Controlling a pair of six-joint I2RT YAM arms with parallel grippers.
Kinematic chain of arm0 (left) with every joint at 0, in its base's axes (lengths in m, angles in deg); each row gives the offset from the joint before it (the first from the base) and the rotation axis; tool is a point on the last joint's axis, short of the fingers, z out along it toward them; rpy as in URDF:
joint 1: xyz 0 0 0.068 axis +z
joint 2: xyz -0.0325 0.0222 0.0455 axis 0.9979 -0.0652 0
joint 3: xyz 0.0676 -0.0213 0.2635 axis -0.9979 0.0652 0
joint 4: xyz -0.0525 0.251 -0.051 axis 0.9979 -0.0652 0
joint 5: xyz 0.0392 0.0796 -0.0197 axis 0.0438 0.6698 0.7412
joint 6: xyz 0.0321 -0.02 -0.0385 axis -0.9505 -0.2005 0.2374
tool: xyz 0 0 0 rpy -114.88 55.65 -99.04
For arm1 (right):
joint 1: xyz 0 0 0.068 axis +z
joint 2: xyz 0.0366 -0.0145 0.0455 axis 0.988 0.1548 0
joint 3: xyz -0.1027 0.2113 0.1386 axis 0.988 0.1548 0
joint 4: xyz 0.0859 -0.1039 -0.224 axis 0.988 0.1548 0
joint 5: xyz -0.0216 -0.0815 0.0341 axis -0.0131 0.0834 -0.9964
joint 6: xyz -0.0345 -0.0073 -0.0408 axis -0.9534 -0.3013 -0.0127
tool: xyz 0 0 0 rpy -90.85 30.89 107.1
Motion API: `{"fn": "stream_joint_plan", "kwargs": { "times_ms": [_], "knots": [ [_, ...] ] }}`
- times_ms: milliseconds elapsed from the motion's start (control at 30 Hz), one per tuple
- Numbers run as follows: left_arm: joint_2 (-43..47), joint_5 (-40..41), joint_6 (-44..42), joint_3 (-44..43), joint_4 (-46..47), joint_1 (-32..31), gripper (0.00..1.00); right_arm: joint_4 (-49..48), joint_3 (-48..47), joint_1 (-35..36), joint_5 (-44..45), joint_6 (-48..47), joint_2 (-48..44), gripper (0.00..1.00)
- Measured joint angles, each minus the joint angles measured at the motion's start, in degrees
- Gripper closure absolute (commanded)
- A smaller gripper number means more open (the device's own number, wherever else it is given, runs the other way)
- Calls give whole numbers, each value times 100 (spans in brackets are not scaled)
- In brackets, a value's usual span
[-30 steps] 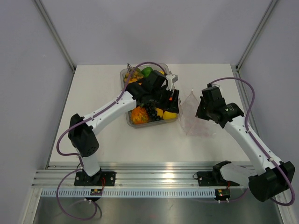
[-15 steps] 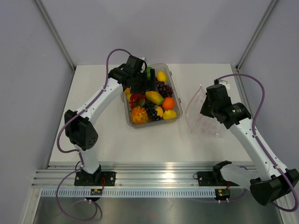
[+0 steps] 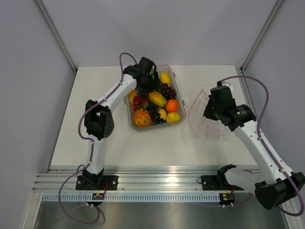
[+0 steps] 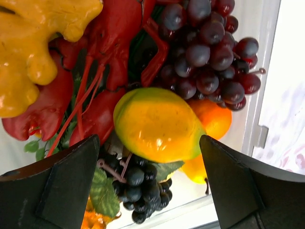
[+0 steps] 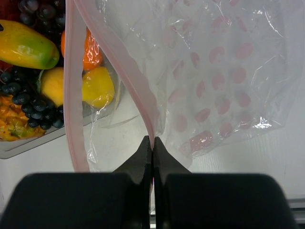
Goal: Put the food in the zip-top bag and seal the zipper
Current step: Pick up the fake fruit from the bin.
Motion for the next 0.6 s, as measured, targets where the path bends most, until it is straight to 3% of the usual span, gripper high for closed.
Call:
{"fn": "stream_joint_plan", "kwargs": {
  "times_ms": [267,600],
  "knots": [
    [-313,162,245,-144,-79,-4,19,-2,0,0,-52,0,2,100],
    [-334,192,323,-74,24,-11,12,-35,0,0,-164,2,22,100]
  ]
}}
